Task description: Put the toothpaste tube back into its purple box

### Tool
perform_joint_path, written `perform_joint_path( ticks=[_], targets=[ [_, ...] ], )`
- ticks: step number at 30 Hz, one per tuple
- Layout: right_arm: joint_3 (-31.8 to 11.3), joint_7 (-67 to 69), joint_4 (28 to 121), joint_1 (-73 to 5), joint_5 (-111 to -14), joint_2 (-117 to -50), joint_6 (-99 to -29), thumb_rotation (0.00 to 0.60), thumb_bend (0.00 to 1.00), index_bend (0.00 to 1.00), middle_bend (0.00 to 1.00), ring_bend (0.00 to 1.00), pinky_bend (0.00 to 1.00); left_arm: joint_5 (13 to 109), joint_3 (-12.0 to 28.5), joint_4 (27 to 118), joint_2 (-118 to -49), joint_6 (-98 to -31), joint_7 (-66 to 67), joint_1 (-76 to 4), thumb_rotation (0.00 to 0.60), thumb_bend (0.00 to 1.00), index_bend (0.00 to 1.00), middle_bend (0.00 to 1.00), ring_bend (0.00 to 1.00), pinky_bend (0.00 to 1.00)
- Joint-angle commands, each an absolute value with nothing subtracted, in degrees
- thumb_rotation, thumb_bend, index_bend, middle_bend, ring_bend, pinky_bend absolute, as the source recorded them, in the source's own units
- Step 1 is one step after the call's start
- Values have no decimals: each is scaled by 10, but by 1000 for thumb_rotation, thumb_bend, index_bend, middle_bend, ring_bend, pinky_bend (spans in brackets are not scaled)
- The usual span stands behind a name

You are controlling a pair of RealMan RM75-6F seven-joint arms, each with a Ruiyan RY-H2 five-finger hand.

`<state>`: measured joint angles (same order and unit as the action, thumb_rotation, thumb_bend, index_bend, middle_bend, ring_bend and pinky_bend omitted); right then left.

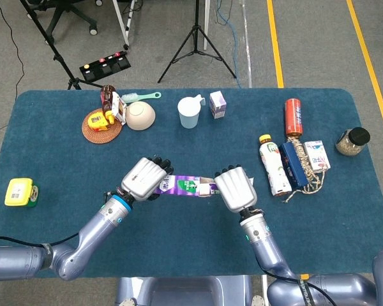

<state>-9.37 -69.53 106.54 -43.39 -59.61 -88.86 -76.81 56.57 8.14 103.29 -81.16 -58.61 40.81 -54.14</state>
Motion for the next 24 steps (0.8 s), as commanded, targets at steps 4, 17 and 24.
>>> perform_joint_path(
  ticks=[4,17,24],
  targets=[
    [-90,-715,1071,-440,-593,-894,-775,600,460,611,648,613,689,563,81,1035,-816,-590,415,-546,600,213,453,306,309,537],
    [-84,-773,1080,-451,-575,-915,-798,600,460,612,650,617,691,548,81,1033,-824,-598,424,-551,600,214,453,306,309,539],
    [-85,-804,1087,-459,-565,-935,-813,600,460,618,653,621,701,542,83,1029,-836,-603,424,-554,600,213,453,305,309,543]
  ],
)
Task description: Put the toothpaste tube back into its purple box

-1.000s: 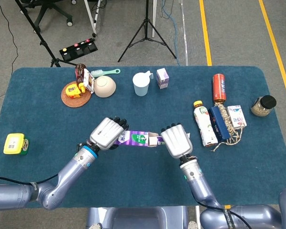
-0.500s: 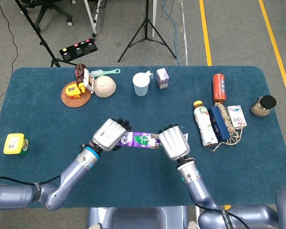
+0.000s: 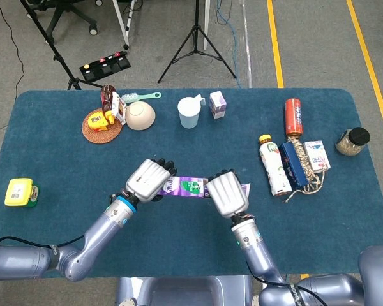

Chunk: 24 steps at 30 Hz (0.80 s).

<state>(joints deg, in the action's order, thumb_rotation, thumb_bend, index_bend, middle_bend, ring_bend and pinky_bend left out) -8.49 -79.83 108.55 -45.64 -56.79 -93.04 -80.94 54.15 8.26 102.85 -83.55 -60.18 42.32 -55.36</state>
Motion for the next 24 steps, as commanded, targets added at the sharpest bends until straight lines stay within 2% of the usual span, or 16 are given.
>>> perform_joint_path(
  ticks=[1,24],
  targets=[
    [-85,-807,1088,-460,-564,-938,-814,600,460,618,653,621,702,542,83,1029,-837,-603,424,-555,600,213,453,306,309,543],
    [-108,-879,1107,-497,-532,-982,-848,600,459,618,656,624,704,569,87,1019,-854,-607,381,-550,600,213,453,305,309,556]
  ],
)
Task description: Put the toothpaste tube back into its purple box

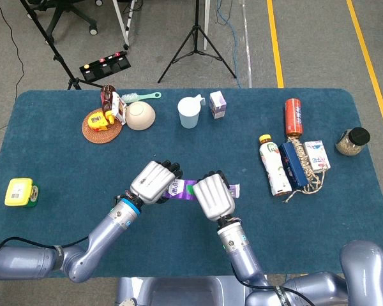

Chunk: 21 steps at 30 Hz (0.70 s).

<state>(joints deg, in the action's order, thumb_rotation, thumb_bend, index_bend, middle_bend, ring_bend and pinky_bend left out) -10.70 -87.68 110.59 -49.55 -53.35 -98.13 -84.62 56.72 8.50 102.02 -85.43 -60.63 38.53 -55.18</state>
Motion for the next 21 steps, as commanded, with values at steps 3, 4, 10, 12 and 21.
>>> perform_joint_path(
  ticks=[3,4,10,12,21],
  targets=[
    [-108,-883,1110,-500,-531,-984,-851,600,459,619,656,624,705,571,90,1019,-855,-609,370,-547,600,212,453,305,309,559],
    [-108,-885,1111,-501,-531,-984,-853,600,460,619,656,624,706,571,90,1018,-856,-608,365,-546,600,212,453,305,309,559],
    [-110,-902,1118,-510,-530,-992,-864,600,459,619,656,624,706,575,91,1013,-857,-600,339,-541,600,213,453,305,309,561],
    [-110,-908,1120,-514,-530,-995,-867,600,460,619,656,624,706,577,90,1009,-858,-599,337,-540,600,213,453,305,309,561],
    [-108,-923,1117,-526,-537,-1004,-877,600,459,558,644,619,710,594,90,1004,-859,-592,305,-533,600,212,453,306,309,561]
  ],
)
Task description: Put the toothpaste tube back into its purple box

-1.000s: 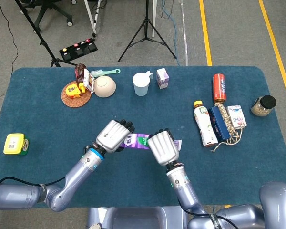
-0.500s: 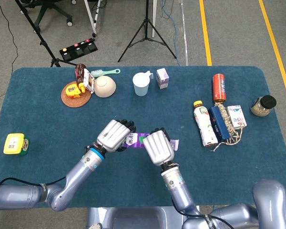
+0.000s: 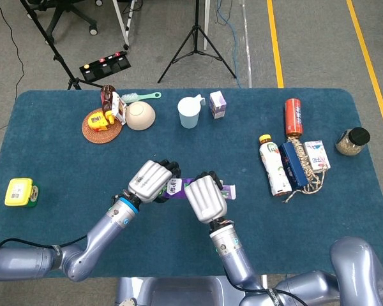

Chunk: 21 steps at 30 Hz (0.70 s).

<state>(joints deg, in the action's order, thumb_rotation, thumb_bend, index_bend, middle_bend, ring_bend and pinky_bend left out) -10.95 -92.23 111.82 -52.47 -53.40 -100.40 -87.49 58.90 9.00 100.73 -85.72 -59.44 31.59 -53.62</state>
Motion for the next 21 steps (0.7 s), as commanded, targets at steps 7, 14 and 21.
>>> perform_joint_path(
  ticks=[7,14,21],
  targets=[
    [-108,-928,1120,-530,-545,-1002,-884,600,459,476,561,585,717,608,92,988,-873,-580,242,-521,600,223,454,328,313,578],
    [-112,-939,1132,-533,-552,-996,-894,600,421,341,402,493,708,644,94,951,-896,-580,165,-504,600,230,475,351,330,589],
    [-119,-972,1152,-541,-565,-986,-914,600,391,310,340,442,686,688,94,898,-928,-583,84,-491,600,230,488,366,344,589]
  ],
)
